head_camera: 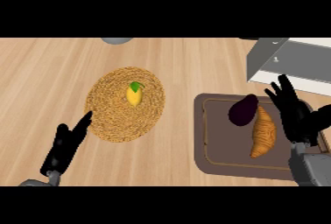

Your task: Pick the croissant from the tray and place it in the tiered shelf

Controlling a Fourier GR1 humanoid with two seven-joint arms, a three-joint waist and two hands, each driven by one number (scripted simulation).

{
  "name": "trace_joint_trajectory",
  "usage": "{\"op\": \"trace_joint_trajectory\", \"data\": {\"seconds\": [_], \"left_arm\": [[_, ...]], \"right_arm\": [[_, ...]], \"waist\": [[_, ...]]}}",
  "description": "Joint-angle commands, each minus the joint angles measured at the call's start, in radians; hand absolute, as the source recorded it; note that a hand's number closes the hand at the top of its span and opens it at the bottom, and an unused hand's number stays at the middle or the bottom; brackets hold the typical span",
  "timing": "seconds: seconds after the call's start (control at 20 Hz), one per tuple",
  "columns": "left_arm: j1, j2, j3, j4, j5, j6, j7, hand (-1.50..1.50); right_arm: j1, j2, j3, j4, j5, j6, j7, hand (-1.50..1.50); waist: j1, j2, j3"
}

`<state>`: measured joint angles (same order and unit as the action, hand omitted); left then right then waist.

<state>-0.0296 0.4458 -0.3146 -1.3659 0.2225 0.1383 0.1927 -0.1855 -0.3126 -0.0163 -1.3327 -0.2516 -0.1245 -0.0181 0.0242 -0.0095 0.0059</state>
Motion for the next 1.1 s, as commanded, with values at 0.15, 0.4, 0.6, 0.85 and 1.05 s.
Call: {"op": "trace_joint_trajectory", "data": {"seconds": [0.15,0.4,0.6,0.85,1.05], "left_arm": [[0.003,0.077,0.175,-0.048,0.039,0.037,-0.055,0.00],[0.049,0.046,0.200,-0.066,0.064,0.064,-0.100,0.00],[0.068,0.044,0.206,-0.100,0.072,0.040,-0.111,0.00],[0.102,0.051,0.237,-0.086,0.090,0.003,-0.143,0.00],[0.076,0.062,0.256,-0.048,0.087,0.012,-0.139,0.00]], "right_arm": [[-0.088,0.080,-0.101,-0.137,0.017,-0.207,-0.109,1.50],[0.041,0.073,-0.254,-0.033,0.211,-0.656,-0.034,1.50],[0.034,0.304,-0.011,-0.186,0.377,-0.878,-0.043,-1.50],[0.117,0.269,0.165,-0.286,0.657,-1.007,0.267,-1.50],[0.221,0.226,0.142,-0.235,0.786,-0.893,0.428,-1.50]], "waist": [[-0.025,0.001,-0.007],[-0.055,0.002,-0.016],[-0.018,0.004,-0.008],[-0.028,0.003,-0.011],[-0.049,0.004,-0.018]]}}
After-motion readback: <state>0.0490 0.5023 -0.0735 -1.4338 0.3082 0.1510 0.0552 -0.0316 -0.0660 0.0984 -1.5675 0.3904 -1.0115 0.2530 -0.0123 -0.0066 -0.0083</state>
